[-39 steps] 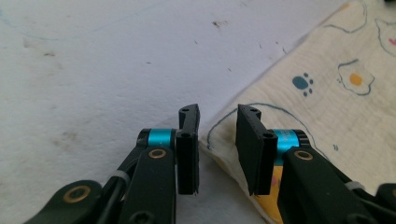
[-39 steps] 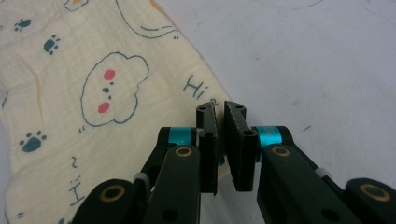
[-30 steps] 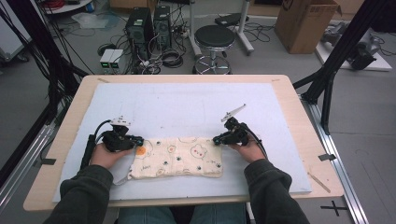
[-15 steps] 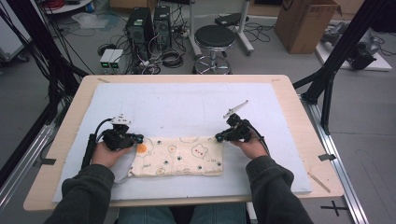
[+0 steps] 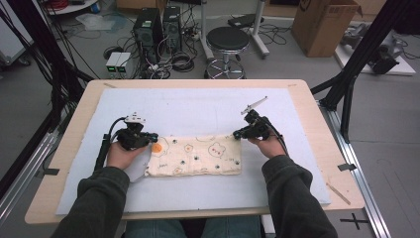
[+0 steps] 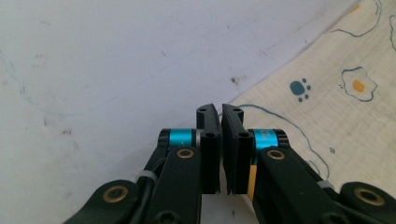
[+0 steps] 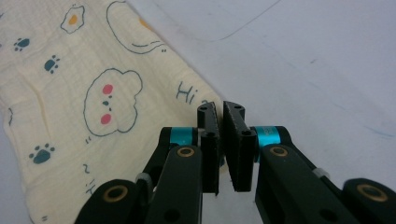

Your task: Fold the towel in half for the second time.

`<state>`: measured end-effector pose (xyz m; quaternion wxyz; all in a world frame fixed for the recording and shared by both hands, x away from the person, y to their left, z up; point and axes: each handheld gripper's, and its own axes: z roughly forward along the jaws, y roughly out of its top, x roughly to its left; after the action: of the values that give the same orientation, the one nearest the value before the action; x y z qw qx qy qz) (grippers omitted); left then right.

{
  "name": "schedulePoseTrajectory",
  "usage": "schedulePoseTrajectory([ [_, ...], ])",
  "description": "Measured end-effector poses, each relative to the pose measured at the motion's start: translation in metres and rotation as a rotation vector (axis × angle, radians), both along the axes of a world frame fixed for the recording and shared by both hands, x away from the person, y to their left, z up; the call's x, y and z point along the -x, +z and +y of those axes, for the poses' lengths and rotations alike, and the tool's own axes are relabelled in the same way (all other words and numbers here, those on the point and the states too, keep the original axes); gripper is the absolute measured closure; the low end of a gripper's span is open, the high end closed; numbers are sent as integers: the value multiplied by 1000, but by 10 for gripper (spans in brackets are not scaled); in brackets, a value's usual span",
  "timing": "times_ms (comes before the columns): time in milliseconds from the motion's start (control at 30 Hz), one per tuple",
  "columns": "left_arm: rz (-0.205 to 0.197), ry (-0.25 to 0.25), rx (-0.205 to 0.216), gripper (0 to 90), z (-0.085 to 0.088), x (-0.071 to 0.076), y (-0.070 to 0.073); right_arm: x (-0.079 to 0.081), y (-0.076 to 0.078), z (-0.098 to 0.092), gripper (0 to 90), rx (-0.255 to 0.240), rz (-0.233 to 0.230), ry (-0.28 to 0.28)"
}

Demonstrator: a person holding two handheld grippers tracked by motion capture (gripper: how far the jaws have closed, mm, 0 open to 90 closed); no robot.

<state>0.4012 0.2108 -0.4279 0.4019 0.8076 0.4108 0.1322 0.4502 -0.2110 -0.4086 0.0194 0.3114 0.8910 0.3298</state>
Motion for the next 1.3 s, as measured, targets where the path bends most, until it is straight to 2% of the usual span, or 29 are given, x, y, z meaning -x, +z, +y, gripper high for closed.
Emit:
schedulePoseTrajectory([
  [100,-9,1,-14,857,-3,-9,2,-7,0,-3,854,-9,-9,-21],
  [167,-23,17,2,857,-1,-13,3,-12,1,-4,854,-12,-13,-35],
  [233,-24,24,0,856,0,-18,4,-17,3,-4,854,-30,-32,-49],
  [333,-38,33,24,856,2,-19,6,-21,4,-5,854,-49,-42,-56],
  [400,-39,31,19,856,3,-18,6,-20,5,-5,853,-57,-38,-57],
  [500,-52,21,28,856,2,-15,9,-16,8,-5,853,-57,-49,-45],
  [667,-67,-9,12,856,-1,-7,14,-7,16,-6,853,-65,-82,-31],
  [867,-80,-20,6,856,-3,1,14,1,9,-7,852,-59,-90,-29],
  [933,-82,-26,-2,856,-3,2,14,3,9,-6,852,-55,-80,-30],
  [1100,-97,-30,13,856,-2,8,16,9,13,-6,851,-79,-112,-6],
  [1300,-110,-64,-2,855,-1,19,17,19,17,-6,850,-101,-141,24],
])
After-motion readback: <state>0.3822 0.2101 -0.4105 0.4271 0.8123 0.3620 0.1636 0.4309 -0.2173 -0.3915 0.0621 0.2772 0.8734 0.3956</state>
